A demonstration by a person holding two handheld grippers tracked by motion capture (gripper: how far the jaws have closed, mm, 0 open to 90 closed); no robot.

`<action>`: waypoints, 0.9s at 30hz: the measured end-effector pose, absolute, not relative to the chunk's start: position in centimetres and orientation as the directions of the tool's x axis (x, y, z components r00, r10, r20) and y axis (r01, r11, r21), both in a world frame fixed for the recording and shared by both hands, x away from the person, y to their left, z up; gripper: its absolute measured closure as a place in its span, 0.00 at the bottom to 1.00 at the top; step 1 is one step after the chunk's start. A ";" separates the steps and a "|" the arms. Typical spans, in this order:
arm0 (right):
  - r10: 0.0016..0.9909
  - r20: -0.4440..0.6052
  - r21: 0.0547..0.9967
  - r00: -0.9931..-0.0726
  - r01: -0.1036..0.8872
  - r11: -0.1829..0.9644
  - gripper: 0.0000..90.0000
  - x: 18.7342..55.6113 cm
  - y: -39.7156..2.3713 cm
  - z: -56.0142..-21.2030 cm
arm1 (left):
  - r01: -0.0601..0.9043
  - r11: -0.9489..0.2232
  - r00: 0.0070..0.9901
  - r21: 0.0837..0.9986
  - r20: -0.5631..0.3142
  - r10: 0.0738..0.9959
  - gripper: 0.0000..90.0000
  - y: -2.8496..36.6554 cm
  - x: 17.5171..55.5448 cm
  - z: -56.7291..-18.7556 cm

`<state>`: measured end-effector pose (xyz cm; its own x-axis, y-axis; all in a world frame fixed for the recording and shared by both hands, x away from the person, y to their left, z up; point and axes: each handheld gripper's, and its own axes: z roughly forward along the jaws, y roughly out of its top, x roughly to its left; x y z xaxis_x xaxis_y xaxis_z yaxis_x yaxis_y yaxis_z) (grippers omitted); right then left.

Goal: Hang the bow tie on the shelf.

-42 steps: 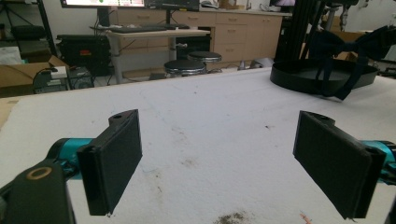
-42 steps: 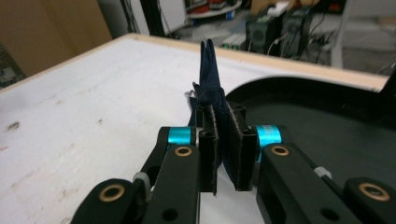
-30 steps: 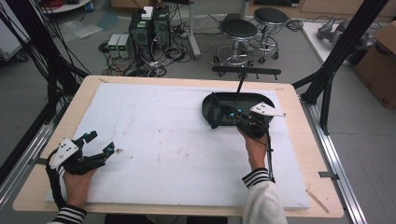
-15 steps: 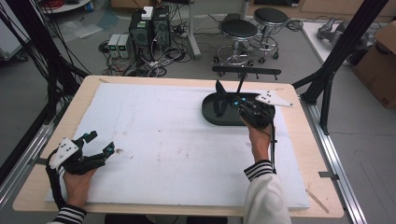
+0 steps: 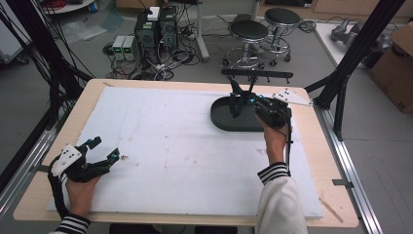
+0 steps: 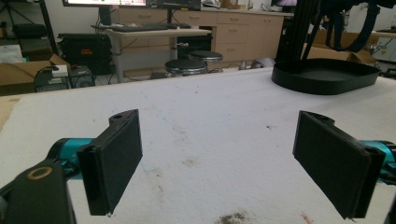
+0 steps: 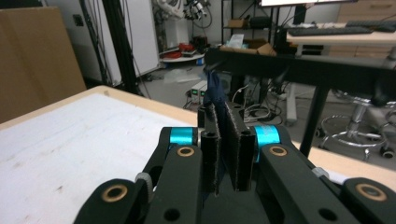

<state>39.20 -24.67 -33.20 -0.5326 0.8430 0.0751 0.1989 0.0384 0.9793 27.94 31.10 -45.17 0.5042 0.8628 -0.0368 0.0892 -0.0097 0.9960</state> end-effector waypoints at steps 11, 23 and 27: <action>0.865 0.069 0.987 -0.497 0.159 0.013 0.95 40.2 -24.9 -31.9 | 0.089 -0.008 0.504 0.996 -0.038 0.863 0.18 31.1 27.9 -45.2; 0.902 0.038 0.993 -0.431 0.118 0.014 0.95 41.0 -25.0 -30.6 | 0.088 -0.009 0.504 0.996 -0.037 0.863 0.18 31.1 27.9 -45.2; 0.922 0.037 0.996 -0.386 0.092 -0.001 0.95 41.2 -25.2 -30.7 | 0.088 -0.009 0.504 0.996 -0.037 0.863 0.18 31.1 27.9 -45.2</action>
<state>41.22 -25.15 -30.66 -0.3856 0.9219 0.0366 0.0916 -0.0012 0.9958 27.93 31.08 -45.18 0.5045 0.8626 -0.0372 0.0882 -0.0087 0.9961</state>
